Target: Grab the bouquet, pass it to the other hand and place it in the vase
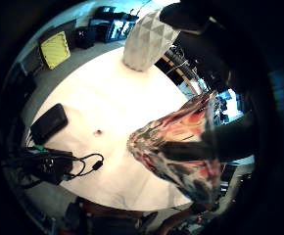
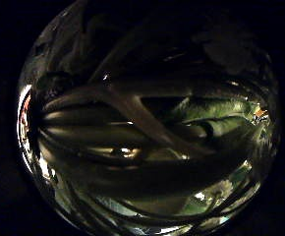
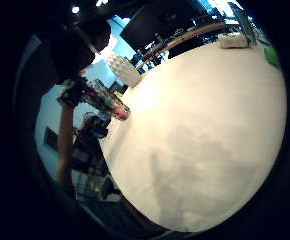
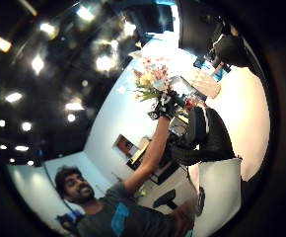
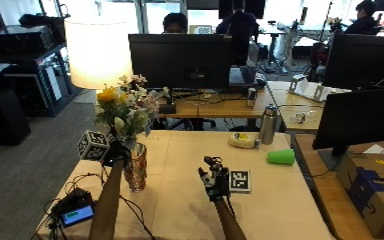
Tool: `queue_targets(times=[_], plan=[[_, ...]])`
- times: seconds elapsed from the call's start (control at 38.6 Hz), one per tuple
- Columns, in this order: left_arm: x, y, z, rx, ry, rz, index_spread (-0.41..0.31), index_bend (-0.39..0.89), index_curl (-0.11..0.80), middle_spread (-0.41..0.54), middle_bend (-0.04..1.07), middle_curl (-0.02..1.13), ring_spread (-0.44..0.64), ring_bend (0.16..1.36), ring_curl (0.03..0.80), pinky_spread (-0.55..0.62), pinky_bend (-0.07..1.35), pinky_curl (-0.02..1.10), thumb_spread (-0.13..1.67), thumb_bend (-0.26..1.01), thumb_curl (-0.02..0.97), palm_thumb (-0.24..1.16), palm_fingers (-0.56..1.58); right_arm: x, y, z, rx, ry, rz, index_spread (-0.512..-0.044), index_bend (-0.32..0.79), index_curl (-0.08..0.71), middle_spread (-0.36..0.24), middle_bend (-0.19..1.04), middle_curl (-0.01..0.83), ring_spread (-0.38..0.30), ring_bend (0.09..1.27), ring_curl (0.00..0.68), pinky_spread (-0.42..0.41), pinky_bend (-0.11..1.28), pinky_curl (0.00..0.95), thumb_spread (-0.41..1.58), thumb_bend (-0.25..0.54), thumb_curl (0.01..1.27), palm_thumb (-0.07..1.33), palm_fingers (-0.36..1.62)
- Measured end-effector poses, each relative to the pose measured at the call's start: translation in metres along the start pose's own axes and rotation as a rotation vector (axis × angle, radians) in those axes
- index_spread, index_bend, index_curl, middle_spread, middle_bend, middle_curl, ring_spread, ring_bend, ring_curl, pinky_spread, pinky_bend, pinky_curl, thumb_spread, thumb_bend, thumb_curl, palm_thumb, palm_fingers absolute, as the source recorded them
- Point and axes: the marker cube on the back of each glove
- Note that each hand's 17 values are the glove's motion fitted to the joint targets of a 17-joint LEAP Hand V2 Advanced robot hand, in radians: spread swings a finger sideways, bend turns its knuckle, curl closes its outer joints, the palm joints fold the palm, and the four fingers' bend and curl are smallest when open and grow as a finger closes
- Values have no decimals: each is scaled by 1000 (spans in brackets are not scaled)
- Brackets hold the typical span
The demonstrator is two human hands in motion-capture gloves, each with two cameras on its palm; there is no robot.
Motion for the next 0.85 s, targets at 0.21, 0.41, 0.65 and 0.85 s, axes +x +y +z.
queue_targets(times=[0.21,0.41,0.65,0.85], plan=[[-26,7,1,-162,-141,-14,-255,374,584,-248,481,534,-121,481,391,365,146,178,901,-50,423,562,567,-7,-4,6,-10,18,-66,-306,142,316,-164,297,458,-115,347,387,250,300,351,1106,-17,543,879,801],[-42,19,-32,-190,-225,12,-66,77,465,16,193,433,174,524,366,476,363,245,879,-76,359,343,229,-15,-10,13,-12,32,-132,-310,140,320,-162,285,456,-103,322,385,273,262,347,1114,-17,538,872,789],[-34,34,-60,-109,-137,107,26,70,362,144,194,381,313,573,346,515,442,274,867,-46,334,271,154,-22,-9,29,-41,64,-128,-312,139,323,-157,278,455,-86,291,383,288,234,349,1121,-17,531,863,788],[-13,41,-79,-29,-32,216,45,100,314,183,205,375,358,603,338,522,461,288,867,-40,323,247,143,-34,-5,39,-62,84,-79,-312,140,326,-156,264,452,-77,272,383,298,220,354,1124,-19,526,855,781]])
